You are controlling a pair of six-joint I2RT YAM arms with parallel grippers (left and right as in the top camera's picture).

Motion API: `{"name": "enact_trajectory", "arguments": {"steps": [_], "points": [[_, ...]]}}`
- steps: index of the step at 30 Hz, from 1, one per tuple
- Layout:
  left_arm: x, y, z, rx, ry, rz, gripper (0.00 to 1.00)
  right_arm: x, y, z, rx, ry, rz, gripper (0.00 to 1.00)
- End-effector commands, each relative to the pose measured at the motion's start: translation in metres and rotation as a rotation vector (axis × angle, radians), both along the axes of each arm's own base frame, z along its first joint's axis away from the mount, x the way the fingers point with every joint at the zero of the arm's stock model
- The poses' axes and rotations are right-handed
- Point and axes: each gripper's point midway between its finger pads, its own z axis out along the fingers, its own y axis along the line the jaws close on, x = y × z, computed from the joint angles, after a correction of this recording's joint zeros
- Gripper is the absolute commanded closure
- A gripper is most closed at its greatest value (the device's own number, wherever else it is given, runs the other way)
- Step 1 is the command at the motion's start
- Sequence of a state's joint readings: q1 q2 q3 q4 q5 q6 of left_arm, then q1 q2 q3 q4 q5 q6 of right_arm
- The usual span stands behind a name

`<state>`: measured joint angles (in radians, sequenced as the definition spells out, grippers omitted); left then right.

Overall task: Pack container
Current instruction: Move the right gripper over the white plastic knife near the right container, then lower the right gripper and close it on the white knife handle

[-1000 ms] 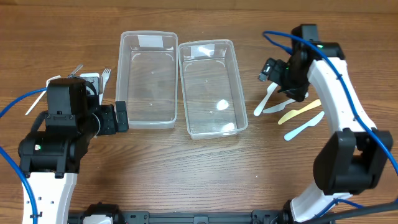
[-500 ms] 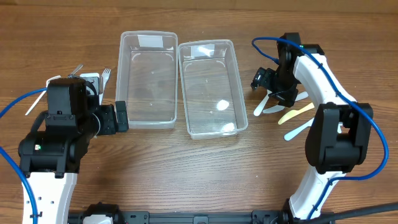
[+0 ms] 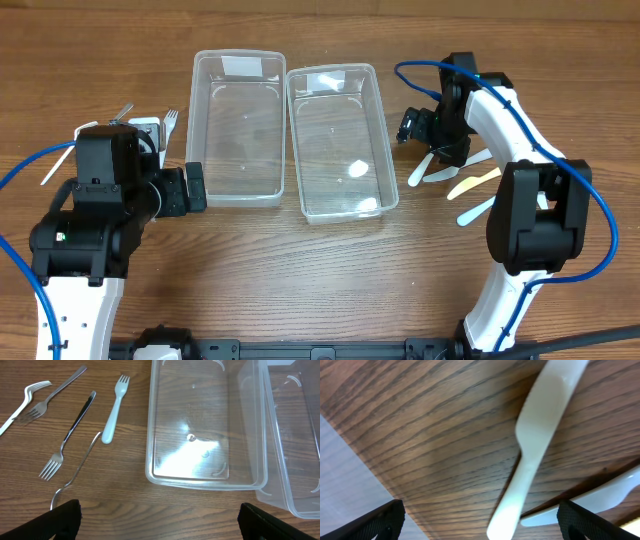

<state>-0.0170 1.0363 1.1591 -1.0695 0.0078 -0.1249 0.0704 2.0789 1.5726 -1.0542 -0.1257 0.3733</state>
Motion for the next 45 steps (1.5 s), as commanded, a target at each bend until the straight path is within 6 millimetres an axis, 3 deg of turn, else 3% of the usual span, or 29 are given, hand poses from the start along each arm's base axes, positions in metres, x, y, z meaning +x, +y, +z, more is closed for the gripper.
{"name": "enact_trajectory", "arguments": {"steps": [1, 16, 29, 35, 39, 43, 45], "points": [[0.004, 0.001, 0.009, -0.011, -0.026, 0.006, 0.00, -0.001, 0.002, -0.004, -0.018, 0.012, -0.030, 0.00], [0.004, 0.001, 0.009, -0.010, -0.025, 0.006, 0.00, -0.003, -0.005, -0.007, -0.062, 0.024, -0.060, 0.00], [0.005, 0.001, 0.010, -0.011, -0.030, 0.006, 0.00, -0.008, 0.002, -0.041, -0.027, 0.096, -0.023, 0.00], [0.006, 0.001, 0.011, -0.011, -0.037, 0.006, 0.00, -0.024, 0.005, -0.049, -0.035, 0.170, -0.011, 0.00], [0.006, 0.001, 0.011, -0.011, -0.037, 0.006, 0.00, -0.029, 0.010, -0.049, -0.037, 0.186, 0.002, 0.09], [0.006, 0.001, 0.011, -0.011, -0.037, 0.006, 0.00, -0.033, 0.016, -0.048, -0.040, 0.197, 0.020, 0.11], [0.006, 0.001, 0.011, -0.011, -0.038, 0.006, 0.00, -0.033, 0.019, -0.048, -0.041, 0.198, 0.027, 0.18]]}}
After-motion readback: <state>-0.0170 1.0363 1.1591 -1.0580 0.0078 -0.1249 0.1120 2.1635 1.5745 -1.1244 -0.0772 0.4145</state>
